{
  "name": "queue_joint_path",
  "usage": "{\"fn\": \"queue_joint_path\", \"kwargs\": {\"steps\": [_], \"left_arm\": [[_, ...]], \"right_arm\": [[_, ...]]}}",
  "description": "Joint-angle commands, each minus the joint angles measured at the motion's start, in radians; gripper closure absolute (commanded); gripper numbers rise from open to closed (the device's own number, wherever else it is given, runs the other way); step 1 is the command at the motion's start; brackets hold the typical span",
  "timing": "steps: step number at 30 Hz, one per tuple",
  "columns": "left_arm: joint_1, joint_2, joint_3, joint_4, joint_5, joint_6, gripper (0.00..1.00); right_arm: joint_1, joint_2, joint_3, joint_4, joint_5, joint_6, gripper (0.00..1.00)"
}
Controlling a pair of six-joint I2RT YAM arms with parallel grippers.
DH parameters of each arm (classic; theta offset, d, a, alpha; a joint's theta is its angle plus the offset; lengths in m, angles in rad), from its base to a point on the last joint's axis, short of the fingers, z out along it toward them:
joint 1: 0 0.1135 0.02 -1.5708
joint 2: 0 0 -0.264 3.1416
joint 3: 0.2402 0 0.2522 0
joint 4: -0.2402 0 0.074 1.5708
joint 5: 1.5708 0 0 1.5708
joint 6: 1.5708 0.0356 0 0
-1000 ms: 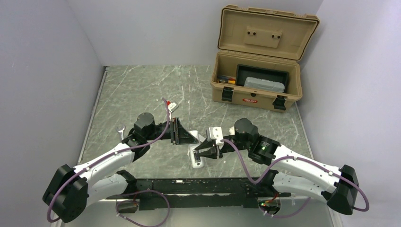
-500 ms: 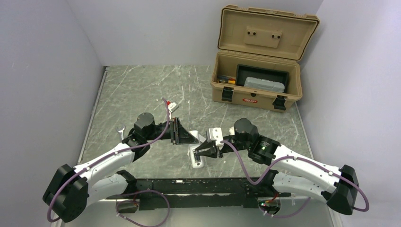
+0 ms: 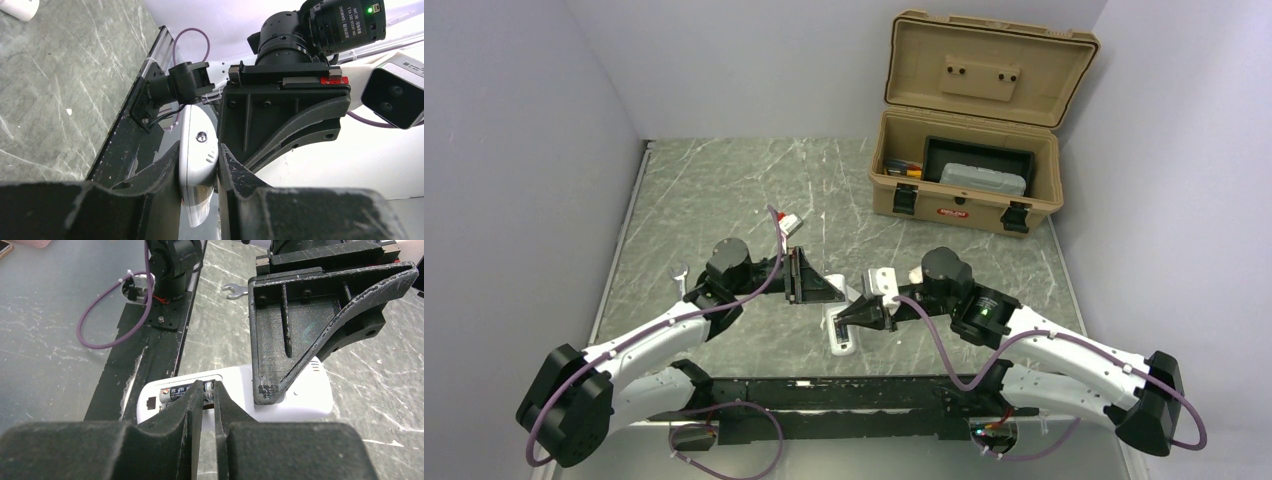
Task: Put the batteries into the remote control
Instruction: Load the battery into the remote control.
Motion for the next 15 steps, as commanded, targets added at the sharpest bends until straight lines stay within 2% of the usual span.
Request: {"fn": "queue_joint_path", "kwargs": {"steps": [1, 15], "left_arm": [[-0.001, -0.025, 0.041, 0.164, 0.013, -0.079, 1.0], [0.003, -0.013, 0.042, 0.197, -0.001, -0.106, 1.0]], "right_arm": [[-0.003, 0.014, -0.006, -0.172, -0.011, -0.006, 0.86], [0.001, -0.004, -0.023, -0.198, -0.019, 0.025, 0.87]]}}
